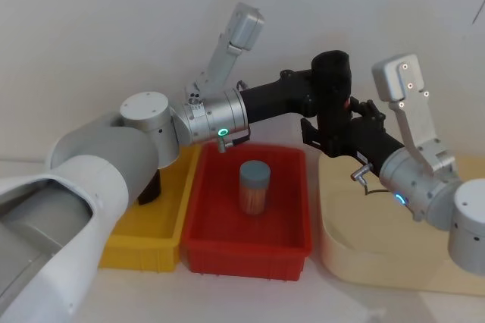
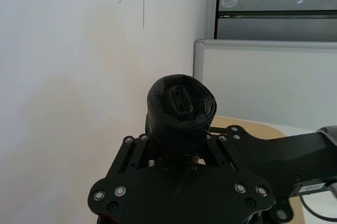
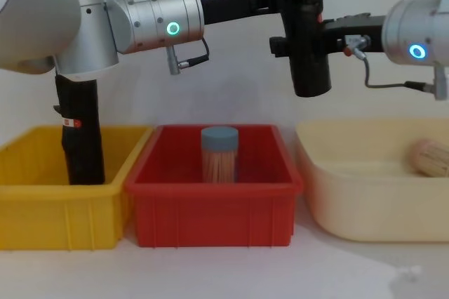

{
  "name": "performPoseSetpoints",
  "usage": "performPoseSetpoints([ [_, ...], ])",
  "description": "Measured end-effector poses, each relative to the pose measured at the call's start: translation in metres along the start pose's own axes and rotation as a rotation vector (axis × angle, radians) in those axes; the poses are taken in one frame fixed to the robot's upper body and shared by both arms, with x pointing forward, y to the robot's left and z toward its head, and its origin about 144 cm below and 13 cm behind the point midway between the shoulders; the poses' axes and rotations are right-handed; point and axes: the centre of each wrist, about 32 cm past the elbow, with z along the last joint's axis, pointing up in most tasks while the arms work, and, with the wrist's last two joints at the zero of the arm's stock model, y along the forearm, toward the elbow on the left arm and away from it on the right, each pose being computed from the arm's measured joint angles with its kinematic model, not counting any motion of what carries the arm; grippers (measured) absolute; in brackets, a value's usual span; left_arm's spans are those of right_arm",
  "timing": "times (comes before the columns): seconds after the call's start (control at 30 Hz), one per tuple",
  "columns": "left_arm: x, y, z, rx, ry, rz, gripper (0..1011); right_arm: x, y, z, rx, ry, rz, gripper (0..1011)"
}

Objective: Pick up the garbage bag with the one hand and transfer it to the other hand.

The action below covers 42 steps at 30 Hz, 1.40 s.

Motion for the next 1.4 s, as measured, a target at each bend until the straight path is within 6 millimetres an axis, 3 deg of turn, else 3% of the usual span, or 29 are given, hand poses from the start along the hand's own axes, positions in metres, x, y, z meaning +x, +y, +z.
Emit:
performPoseSetpoints([
  [0.33,0.0,0.0,0.0,0.0,0.0,0.0,371,-0.003,0.014,0.0,-0.003,-0.015,-0.011,968],
  [0.6,0.0,0.0,0.0,0.0,0.0,0.0,371,-0.004,0.02,0.0,-0.005,-0.021,-0.015,794],
  [0.77,0.0,0.0,0.0,0.0,0.0,0.0,371,-0.004,0.022,0.0,-0.005,-0.024,-0.016,620],
  [1.4,0.0,0.0,0.0,0.0,0.0,0.0,371,-0.005,0.025,0.0,-0.005,-0.028,-0.017,608],
])
